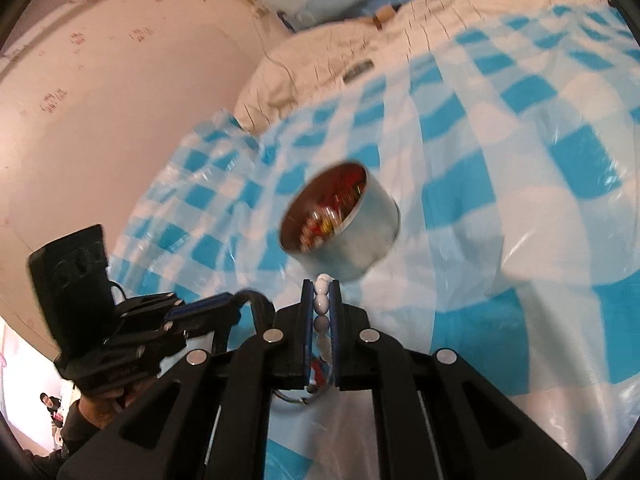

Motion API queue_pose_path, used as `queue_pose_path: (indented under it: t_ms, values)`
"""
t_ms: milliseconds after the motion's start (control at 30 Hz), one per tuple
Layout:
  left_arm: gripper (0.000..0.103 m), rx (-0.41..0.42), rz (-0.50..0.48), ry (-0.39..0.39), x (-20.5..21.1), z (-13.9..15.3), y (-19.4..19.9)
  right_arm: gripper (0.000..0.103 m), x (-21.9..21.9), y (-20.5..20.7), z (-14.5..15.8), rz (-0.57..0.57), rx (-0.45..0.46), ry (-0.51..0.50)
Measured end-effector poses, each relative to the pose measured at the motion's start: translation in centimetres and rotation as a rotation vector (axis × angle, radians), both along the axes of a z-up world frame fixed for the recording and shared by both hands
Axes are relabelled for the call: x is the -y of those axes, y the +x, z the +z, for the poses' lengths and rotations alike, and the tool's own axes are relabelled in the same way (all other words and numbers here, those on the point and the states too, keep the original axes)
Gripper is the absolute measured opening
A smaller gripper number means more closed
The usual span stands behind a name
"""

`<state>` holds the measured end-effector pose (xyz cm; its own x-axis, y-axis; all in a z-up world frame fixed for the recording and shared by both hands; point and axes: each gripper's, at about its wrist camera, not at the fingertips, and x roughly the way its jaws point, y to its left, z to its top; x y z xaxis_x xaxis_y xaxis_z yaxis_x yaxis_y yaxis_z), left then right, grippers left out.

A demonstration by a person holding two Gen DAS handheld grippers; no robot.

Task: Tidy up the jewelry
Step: 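Drop the white bracelet into the tin with the right tool while the left tool drops the black bracelet in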

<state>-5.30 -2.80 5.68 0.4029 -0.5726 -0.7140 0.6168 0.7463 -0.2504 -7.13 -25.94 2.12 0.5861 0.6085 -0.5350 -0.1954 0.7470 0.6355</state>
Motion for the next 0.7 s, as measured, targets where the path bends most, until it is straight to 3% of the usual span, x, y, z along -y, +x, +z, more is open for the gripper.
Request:
queue_pose_path:
  t_ms: [267,533,667,700]
  values:
    - [0.006,-0.001,0.168,-0.043,0.2,0.1,4.1,0.008,2.0,-0.5,2.4,-0.083,0.086,0.006]
    - [0.007,-0.009,0.354,-0.053,2.4,-0.7,8.8,0.008,0.9,0.9,5.7,-0.072,0.19,-0.022]
    - [0.012,-0.074,0.415,-0.067,2.2,-1.7,10.2,0.008,-0.4,2.8,7.1,-0.046,0.225,-0.046]
    - [0.019,-0.074,0.423,-0.075,1.9,-1.6,10.1,0.008,-0.6,3.2,7.2,-0.039,0.223,-0.036]
